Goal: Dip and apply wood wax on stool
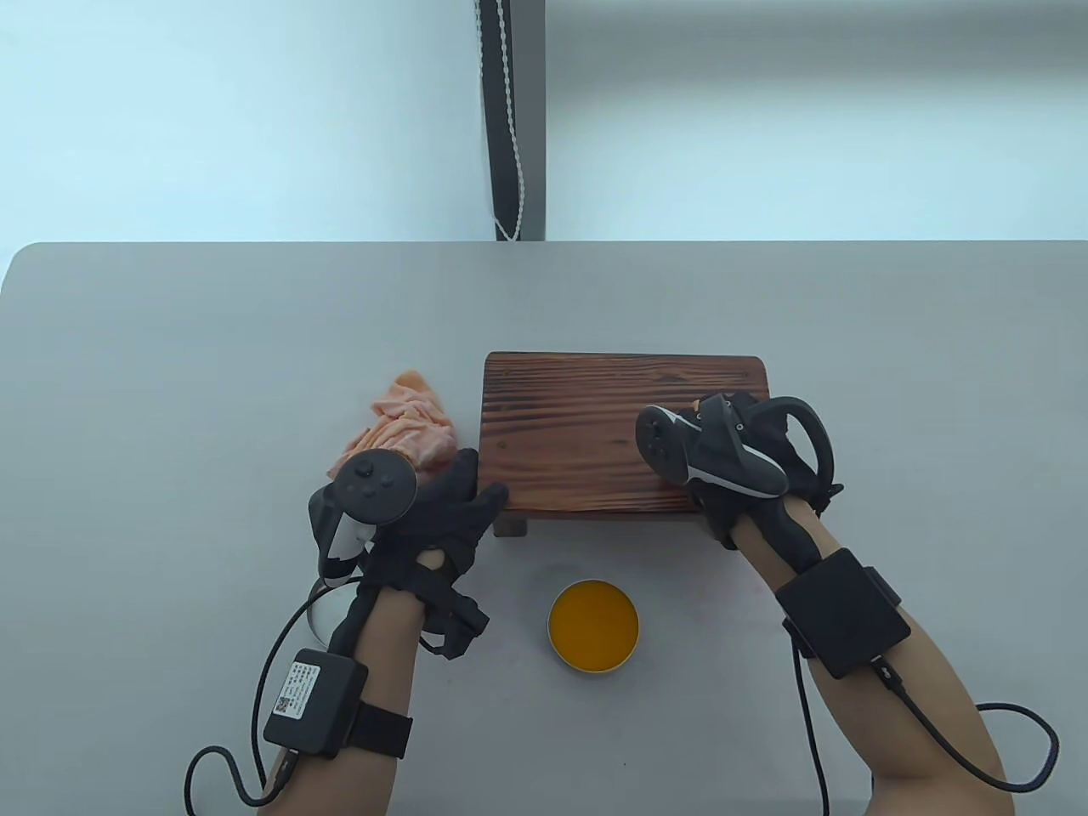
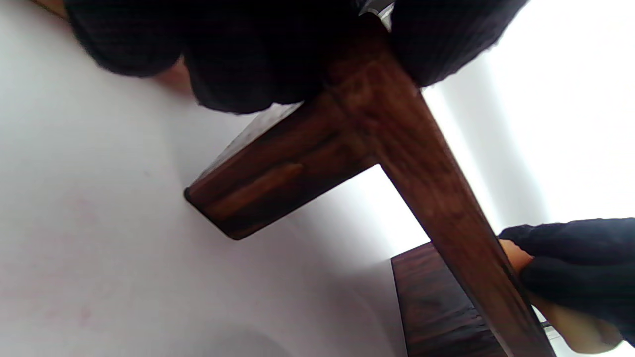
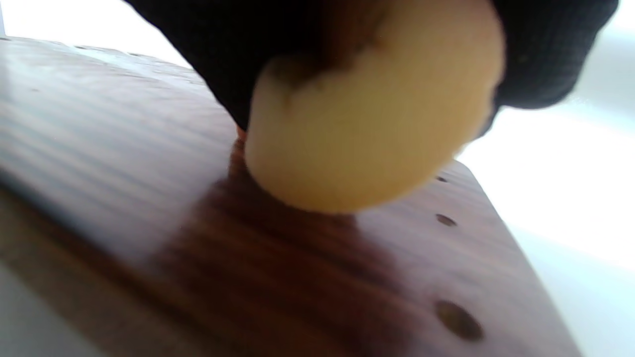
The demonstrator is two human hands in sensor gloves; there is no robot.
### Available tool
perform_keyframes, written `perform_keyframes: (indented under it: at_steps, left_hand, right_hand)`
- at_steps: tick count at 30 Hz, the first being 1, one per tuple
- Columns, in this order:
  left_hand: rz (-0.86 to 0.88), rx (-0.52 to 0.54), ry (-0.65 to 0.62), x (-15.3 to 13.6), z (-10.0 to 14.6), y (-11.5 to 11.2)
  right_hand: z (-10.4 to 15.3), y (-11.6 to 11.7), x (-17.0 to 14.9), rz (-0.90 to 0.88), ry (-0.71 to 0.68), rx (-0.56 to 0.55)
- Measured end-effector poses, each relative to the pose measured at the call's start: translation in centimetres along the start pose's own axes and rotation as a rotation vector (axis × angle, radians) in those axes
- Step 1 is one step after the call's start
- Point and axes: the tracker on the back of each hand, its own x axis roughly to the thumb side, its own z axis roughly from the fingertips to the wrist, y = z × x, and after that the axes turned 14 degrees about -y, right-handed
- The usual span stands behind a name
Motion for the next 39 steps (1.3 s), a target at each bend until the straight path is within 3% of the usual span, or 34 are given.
perform_keyframes:
  at_steps: [3,9,15,21,27,33,39]
  left_hand:
    - [-0.006,0.0,0.0,0.0,0.0,0.0]
    - [-0.002,0.0,-0.001,0.0,0.0,0.0]
    - [-0.008,0.001,-0.001,0.0,0.0,0.0]
    - [-0.007,-0.001,-0.001,0.0,0.0,0.0]
    - [-0.009,0.008,0.001,0.0,0.0,0.0]
    - [-0.001,0.007,0.002,0.0,0.0,0.0]
    - [0.01,0.006,0.005,0.0,0.0,0.0]
  right_hand:
    - [0.4,-0.2,0.7,-0.04,-0.037,-0.027]
    - [-0.3,0.8,-1.3,-0.052,0.087,-0.087]
    - [1.2,0.2,0.2,-0.058,-0.006,-0.044]
    - [0.1,0.9,-1.2,-0.014,0.082,-0.077]
    - [1.9,0.4,-0.1,-0.05,0.006,-0.041]
    - [0.5,1.1,-2.0,-0.11,0.099,-0.083]
    - [2.2,0.8,-1.1,-0.056,0.052,-0.045]
